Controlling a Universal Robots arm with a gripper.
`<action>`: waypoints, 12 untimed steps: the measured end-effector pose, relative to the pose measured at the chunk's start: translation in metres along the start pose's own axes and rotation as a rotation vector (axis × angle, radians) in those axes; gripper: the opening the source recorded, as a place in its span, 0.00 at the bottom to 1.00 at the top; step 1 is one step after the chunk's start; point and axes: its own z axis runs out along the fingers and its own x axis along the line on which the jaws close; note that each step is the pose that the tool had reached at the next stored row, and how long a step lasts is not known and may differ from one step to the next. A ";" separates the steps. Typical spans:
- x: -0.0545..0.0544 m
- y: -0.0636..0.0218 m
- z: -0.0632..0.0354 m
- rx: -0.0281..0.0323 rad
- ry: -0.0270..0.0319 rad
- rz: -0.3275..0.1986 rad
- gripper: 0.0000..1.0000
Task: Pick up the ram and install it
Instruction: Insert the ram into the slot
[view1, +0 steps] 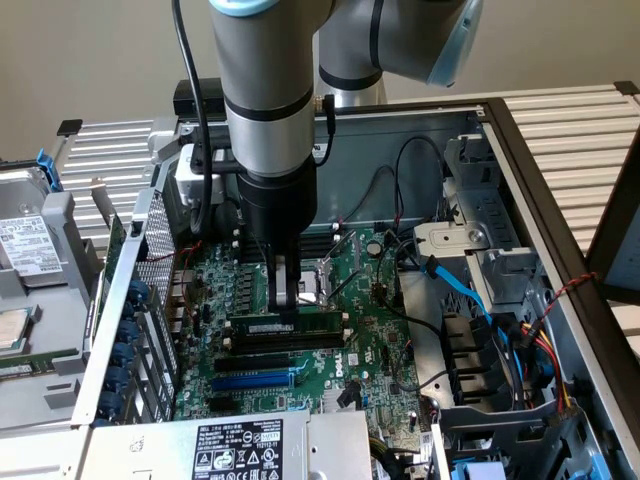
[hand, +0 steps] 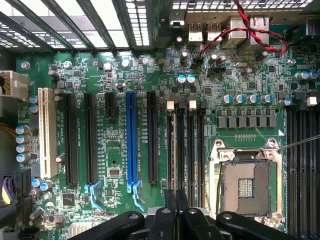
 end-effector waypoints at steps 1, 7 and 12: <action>0.000 0.0000 0.0000 0.0001 0.0000 0.000 0.12; 0.000 0.0001 0.0005 0.0004 0.0020 0.000 0.12; 0.000 0.0001 0.0007 0.0003 0.0036 0.000 0.12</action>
